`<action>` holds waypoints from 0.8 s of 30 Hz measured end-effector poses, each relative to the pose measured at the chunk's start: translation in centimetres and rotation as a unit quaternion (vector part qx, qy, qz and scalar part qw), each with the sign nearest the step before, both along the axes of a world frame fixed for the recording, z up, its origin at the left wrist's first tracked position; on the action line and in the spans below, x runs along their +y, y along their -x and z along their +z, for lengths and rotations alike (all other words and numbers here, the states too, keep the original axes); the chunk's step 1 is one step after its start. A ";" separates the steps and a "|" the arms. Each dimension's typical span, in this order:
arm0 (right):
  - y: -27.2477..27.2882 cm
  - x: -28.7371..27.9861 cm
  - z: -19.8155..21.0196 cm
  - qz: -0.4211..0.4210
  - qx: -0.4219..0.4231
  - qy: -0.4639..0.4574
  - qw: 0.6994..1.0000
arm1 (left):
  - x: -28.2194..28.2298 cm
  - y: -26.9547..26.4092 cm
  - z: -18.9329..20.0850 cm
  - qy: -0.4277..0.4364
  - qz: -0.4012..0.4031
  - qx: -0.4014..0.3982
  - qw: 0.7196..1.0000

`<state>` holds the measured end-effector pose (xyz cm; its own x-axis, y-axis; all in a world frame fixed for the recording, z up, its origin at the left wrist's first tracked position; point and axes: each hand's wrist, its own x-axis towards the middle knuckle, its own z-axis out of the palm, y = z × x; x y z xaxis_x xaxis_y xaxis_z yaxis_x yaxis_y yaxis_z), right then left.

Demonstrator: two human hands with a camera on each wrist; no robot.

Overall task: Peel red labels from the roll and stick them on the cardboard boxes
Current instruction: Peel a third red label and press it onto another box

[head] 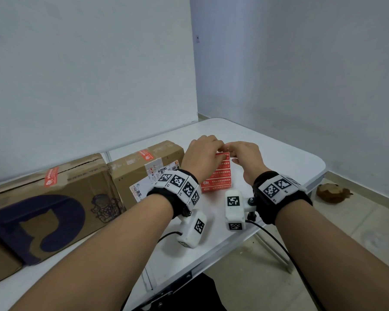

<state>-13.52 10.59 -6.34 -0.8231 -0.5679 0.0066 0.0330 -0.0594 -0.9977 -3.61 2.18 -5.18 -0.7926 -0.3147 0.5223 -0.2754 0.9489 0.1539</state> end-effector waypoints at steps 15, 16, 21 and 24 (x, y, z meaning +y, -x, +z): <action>-0.3 -0.1 -0.5 0.020 0.022 -0.004 1.000 | 0.0 -0.6 0.4 -0.029 -0.024 -0.016 0.999; -0.3 -0.1 -0.6 0.021 0.029 -0.008 0.999 | 0.0 -0.6 0.4 -0.033 -0.025 -0.019 0.999; 0.2 -0.1 -1.0 0.046 0.057 -0.035 0.997 | -0.4 -1.6 1.1 -0.073 -0.058 -0.036 0.995; 0.5 -0.4 -0.6 0.063 0.043 -0.056 0.996 | -0.6 -2.8 1.8 -0.106 -0.078 -0.039 0.990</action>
<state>-14.01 10.22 -6.92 -0.7450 -0.6670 0.0052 -0.0526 0.0510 -0.9973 -0.82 1.58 -3.42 -0.8761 -0.2808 0.3918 -0.1463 0.9294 0.3389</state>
